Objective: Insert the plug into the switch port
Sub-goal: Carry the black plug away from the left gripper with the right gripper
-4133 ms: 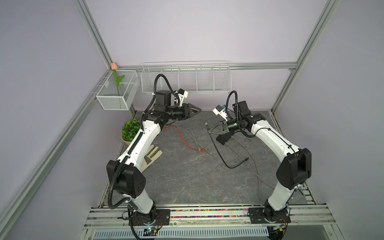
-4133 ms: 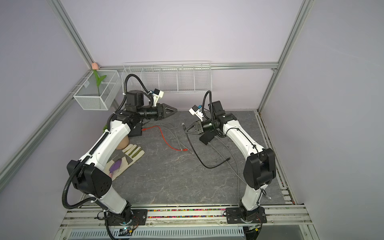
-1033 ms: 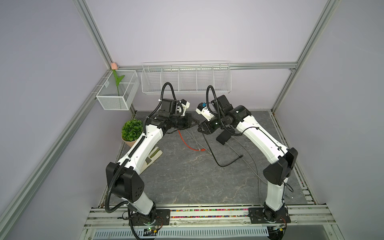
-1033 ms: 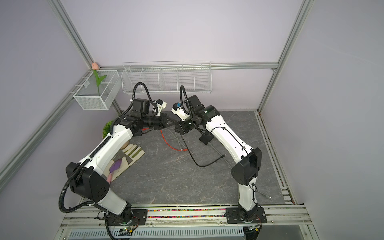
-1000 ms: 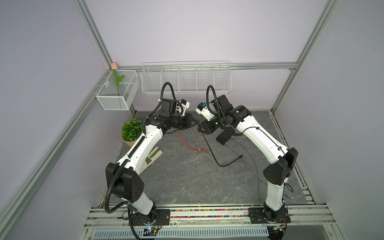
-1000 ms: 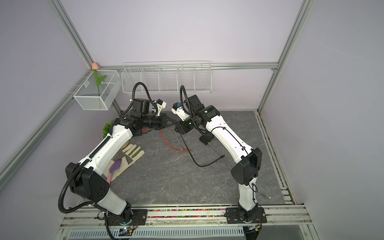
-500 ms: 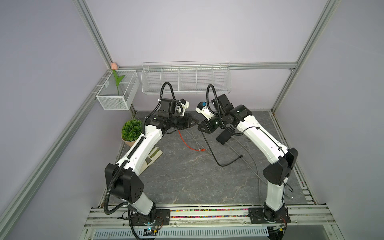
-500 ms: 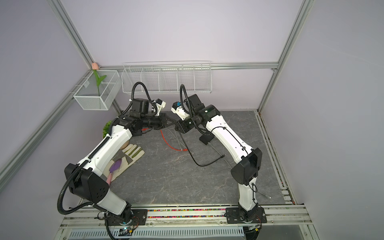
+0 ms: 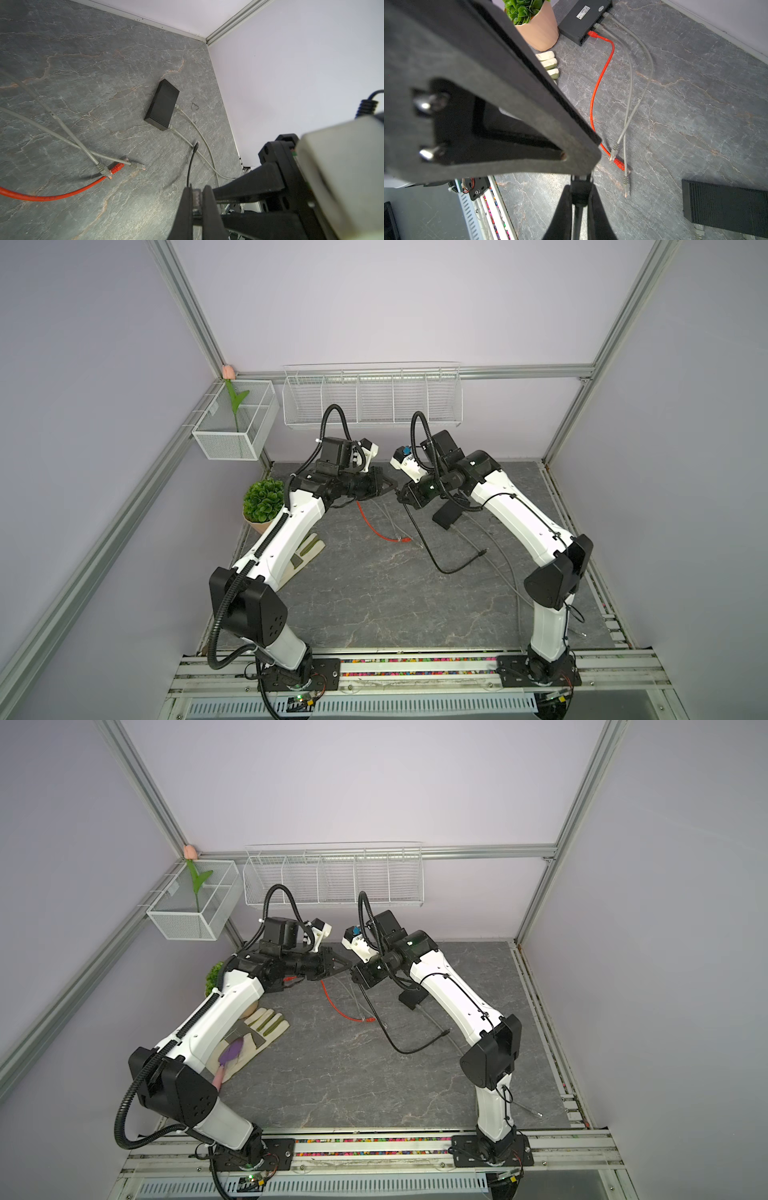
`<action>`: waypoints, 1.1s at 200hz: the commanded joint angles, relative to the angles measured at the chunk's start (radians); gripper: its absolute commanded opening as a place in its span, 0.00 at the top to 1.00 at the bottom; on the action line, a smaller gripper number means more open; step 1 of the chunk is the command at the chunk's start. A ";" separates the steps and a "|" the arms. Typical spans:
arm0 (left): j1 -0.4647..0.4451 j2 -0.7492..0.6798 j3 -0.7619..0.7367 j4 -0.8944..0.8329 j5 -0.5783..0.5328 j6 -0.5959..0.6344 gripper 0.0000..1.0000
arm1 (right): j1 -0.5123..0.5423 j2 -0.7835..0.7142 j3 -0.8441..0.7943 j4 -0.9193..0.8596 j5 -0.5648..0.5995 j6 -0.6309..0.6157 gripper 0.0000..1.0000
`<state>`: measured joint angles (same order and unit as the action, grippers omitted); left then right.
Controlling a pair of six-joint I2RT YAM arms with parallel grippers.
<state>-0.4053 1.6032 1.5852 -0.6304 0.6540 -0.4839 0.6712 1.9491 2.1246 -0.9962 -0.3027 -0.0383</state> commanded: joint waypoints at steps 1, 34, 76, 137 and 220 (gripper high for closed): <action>0.001 -0.004 0.027 -0.039 -0.013 0.021 0.75 | 0.005 -0.009 0.001 -0.023 0.020 -0.012 0.93; 0.039 0.007 0.061 -0.043 -0.060 0.019 0.55 | -0.050 -0.053 0.049 -0.185 0.203 -0.082 0.93; 0.076 0.036 0.067 0.024 -0.067 -0.018 0.55 | -0.141 -0.112 0.210 -0.393 0.683 -0.209 0.93; 0.056 0.102 0.036 0.073 -0.054 -0.018 0.55 | -0.244 -0.122 0.113 -0.364 0.857 -0.341 0.93; 0.022 0.157 -0.013 0.114 -0.053 -0.009 0.55 | -0.281 -0.052 0.358 -0.278 0.275 -0.191 0.93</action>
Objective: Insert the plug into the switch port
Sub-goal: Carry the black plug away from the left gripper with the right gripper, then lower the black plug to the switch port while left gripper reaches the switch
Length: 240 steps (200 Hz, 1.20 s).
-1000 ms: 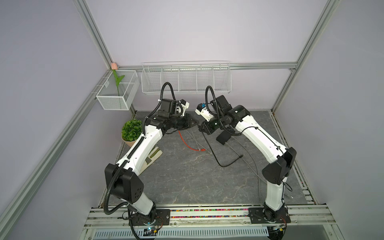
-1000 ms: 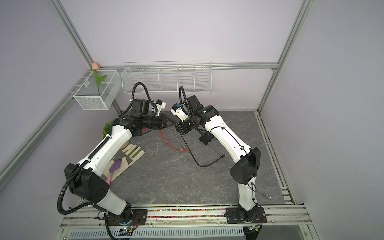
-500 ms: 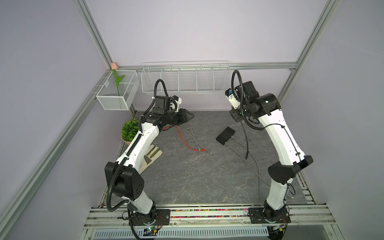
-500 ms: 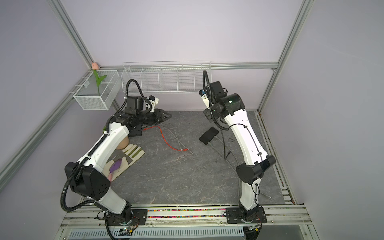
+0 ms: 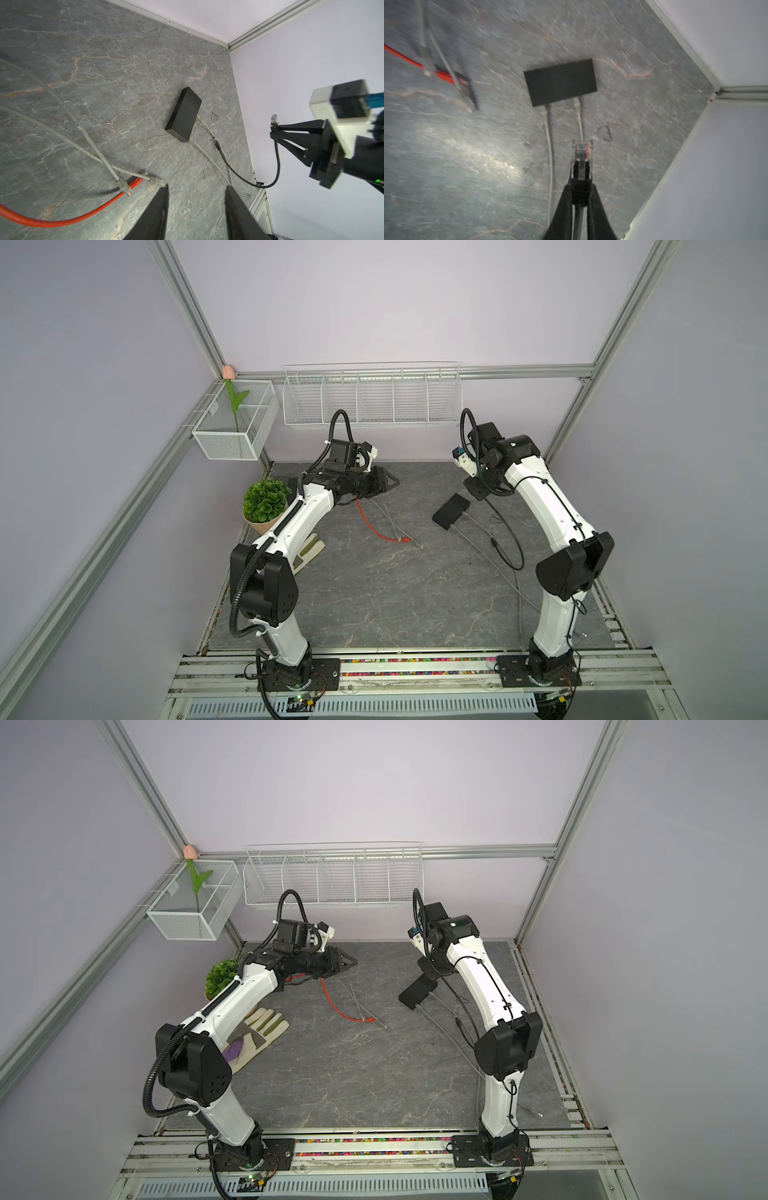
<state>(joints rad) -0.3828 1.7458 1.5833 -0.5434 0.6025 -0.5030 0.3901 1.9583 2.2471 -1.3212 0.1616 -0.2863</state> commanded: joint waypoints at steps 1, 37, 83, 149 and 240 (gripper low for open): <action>0.000 0.017 -0.010 0.027 -0.002 0.010 0.55 | 0.000 -0.061 0.244 0.050 -0.190 0.060 0.93; -0.001 0.040 0.001 0.041 0.008 0.000 0.55 | 0.000 -0.164 0.318 0.202 -0.031 0.061 0.93; -0.001 0.050 0.003 0.051 0.009 -0.006 0.55 | -0.010 -0.213 0.306 0.206 0.495 -0.212 0.93; -0.024 0.088 0.002 0.060 0.022 -0.011 0.55 | -0.077 -0.256 -0.136 0.143 0.322 -0.241 0.93; -0.079 0.293 0.042 0.132 0.058 0.002 0.55 | -0.081 -0.096 -0.792 0.398 -0.101 -0.185 0.93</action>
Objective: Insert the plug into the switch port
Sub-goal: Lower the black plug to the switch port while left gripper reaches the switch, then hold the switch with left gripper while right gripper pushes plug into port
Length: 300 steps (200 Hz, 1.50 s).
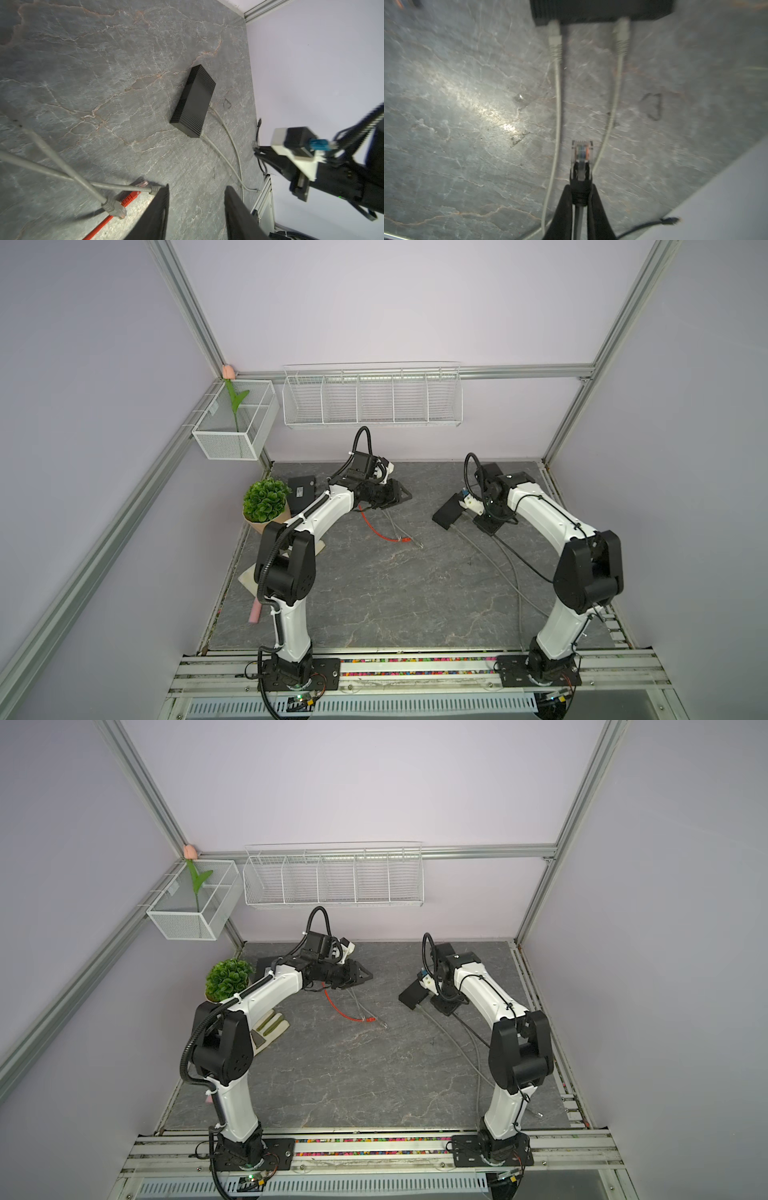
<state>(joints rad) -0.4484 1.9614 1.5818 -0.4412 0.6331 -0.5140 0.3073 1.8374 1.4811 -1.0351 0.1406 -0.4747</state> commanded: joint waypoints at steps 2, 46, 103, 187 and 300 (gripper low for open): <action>-0.016 0.087 0.051 0.029 0.028 0.016 0.55 | 0.003 0.032 -0.028 0.116 -0.079 0.001 0.93; -0.055 0.262 0.206 0.013 0.002 0.038 0.55 | 0.016 0.154 0.020 0.183 -0.049 -0.014 0.93; -0.090 0.423 0.386 -0.018 -0.020 0.034 0.55 | 0.003 0.257 0.075 0.274 0.011 -0.040 0.93; -0.126 0.633 0.634 -0.057 -0.037 -0.002 0.55 | -0.008 0.326 0.194 0.287 -0.035 -0.053 0.93; -0.141 0.771 0.818 -0.096 0.066 -0.030 0.57 | 0.012 0.257 0.115 0.297 -0.091 -0.041 0.93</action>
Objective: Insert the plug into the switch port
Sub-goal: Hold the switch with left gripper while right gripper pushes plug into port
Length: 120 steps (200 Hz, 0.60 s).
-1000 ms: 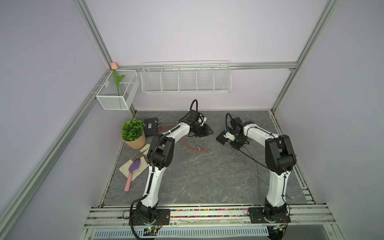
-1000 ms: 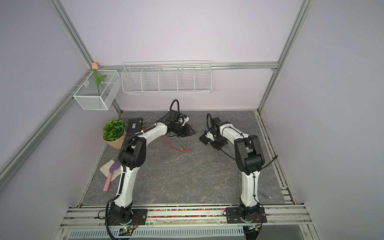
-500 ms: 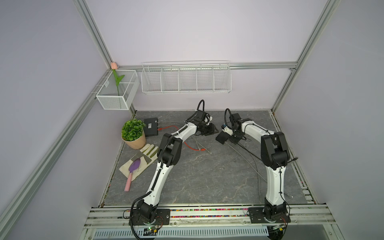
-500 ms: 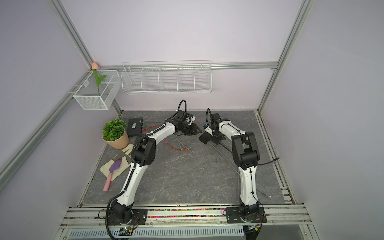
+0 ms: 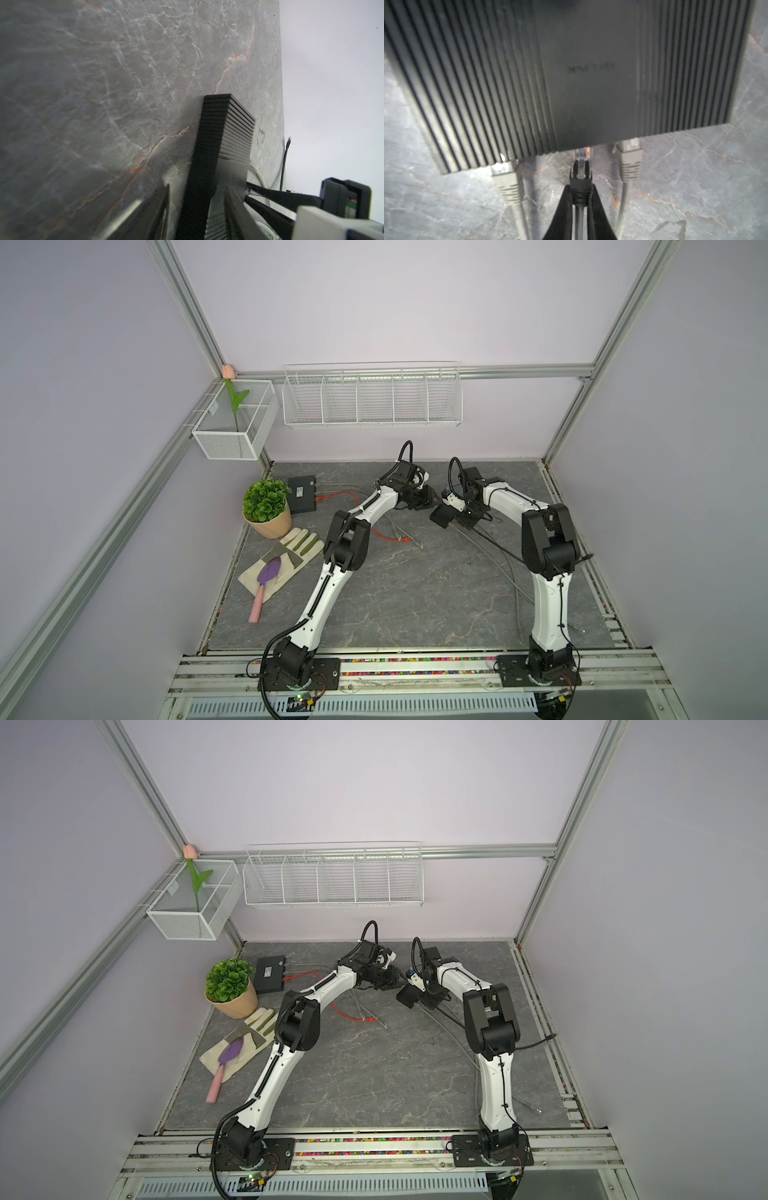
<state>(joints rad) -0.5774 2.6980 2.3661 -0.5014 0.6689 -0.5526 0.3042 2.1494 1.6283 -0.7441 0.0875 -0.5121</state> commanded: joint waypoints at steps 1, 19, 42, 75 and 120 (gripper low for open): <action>-0.012 0.034 0.032 -0.037 0.031 0.010 0.57 | 0.015 -0.055 -0.034 0.006 -0.039 -0.003 0.93; -0.016 0.032 0.029 -0.067 0.028 0.034 0.60 | 0.023 -0.065 -0.041 0.011 -0.044 -0.002 0.93; -0.018 0.017 -0.007 -0.075 0.018 0.054 0.63 | 0.033 -0.075 -0.050 0.009 -0.044 0.001 0.93; -0.019 -0.001 -0.054 -0.072 0.009 0.069 0.66 | 0.039 -0.086 -0.065 0.020 -0.043 0.002 0.93; -0.024 -0.012 -0.073 -0.078 0.009 0.075 0.67 | 0.048 -0.067 -0.059 0.020 -0.045 0.014 0.93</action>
<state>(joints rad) -0.5880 2.6926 2.3383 -0.5125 0.6903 -0.5087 0.3405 2.0991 1.5780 -0.7353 0.0734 -0.5076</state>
